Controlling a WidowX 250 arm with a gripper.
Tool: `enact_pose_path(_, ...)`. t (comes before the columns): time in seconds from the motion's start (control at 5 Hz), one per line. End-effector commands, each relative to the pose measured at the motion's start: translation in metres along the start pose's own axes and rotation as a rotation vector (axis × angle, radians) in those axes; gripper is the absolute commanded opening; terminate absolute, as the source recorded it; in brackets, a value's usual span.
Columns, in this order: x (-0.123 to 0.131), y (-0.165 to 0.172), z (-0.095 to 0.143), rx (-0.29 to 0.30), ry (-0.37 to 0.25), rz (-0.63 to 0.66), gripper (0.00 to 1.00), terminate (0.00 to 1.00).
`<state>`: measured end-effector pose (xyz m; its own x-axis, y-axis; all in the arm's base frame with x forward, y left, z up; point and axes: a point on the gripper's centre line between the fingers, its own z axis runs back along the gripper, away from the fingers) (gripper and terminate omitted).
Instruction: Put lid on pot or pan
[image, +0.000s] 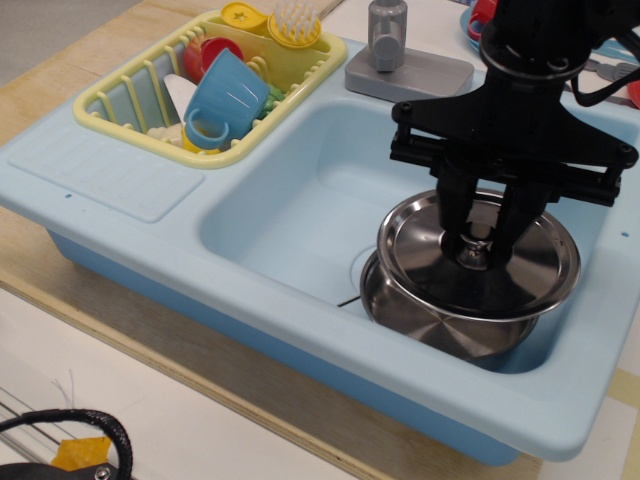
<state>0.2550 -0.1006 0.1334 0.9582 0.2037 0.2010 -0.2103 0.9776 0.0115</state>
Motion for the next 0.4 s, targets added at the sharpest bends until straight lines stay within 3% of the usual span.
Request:
enact_pose_path(0.0,0.0154,0.0005,0.0083,-0.024,-0.022,-0.01,1.0,0.0)
enact_pose_path(0.2,0.0154,0.0005,0.0083,-0.024,-0.022,-0.01,1.0,1.0)
